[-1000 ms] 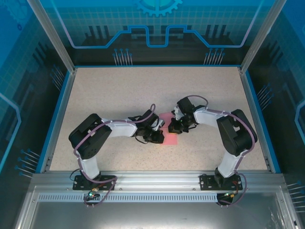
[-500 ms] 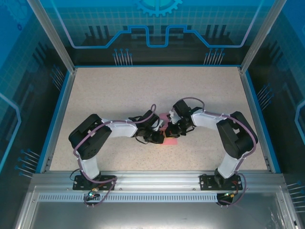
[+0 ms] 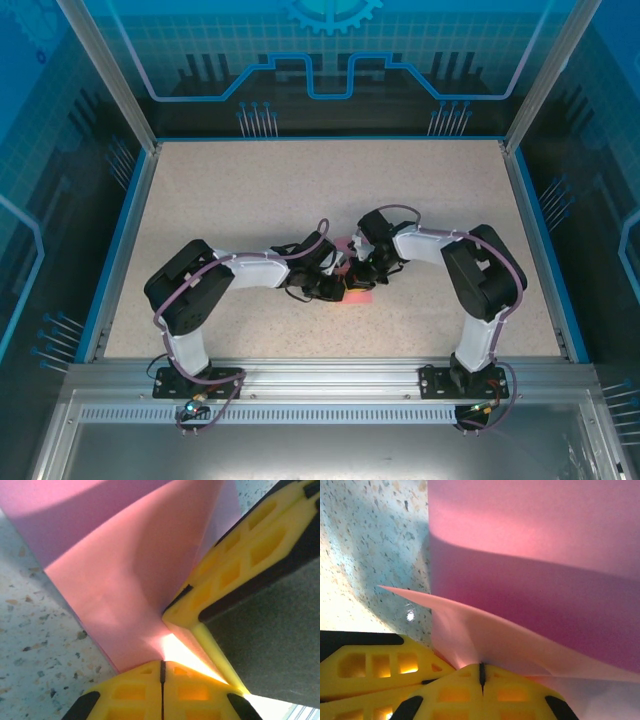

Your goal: Fold a paper plane with a square sheet of paper (fold left side to right side)

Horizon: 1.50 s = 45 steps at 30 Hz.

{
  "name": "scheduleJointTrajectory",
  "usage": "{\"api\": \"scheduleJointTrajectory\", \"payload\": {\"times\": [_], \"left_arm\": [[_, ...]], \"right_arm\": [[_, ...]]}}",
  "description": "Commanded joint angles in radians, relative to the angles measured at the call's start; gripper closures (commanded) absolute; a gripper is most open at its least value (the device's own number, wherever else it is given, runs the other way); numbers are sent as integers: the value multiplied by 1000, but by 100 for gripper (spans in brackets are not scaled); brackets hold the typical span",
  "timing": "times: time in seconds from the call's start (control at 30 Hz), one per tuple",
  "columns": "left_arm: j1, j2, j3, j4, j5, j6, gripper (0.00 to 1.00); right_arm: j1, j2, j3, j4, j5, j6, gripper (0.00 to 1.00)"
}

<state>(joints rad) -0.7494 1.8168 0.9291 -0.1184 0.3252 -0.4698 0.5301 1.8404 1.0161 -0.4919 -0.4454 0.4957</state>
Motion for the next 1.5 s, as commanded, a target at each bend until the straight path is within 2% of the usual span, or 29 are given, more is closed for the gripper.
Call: {"api": "scheduleJointTrajectory", "payload": {"times": [0.0, 0.33, 0.93, 1.17, 1.27, 1.37, 1.47], "left_arm": [[-15, 49, -25, -104, -100, 18, 94], [-15, 59, -48, -93, -103, 15, 94], [-16, 61, -84, -53, -102, 0, 94], [-15, 47, -81, -49, -100, -1, 94], [-16, 34, -76, -46, -101, -4, 94], [-15, 29, -62, -50, -99, -3, 93], [-15, 31, -51, -59, -100, 2, 93]], "right_arm": [[9, 41, 22, -39, 73, -21, 99], [-48, 26, 52, -103, 145, -76, 99], [-241, 69, 109, -168, 189, -193, 98], [-282, 62, 142, -174, 139, -194, 98], [-282, -1, 121, -168, 122, -189, 98], [-276, -73, 77, -140, 52, -182, 97], [-234, -109, 45, -115, -5, -163, 97]]}}
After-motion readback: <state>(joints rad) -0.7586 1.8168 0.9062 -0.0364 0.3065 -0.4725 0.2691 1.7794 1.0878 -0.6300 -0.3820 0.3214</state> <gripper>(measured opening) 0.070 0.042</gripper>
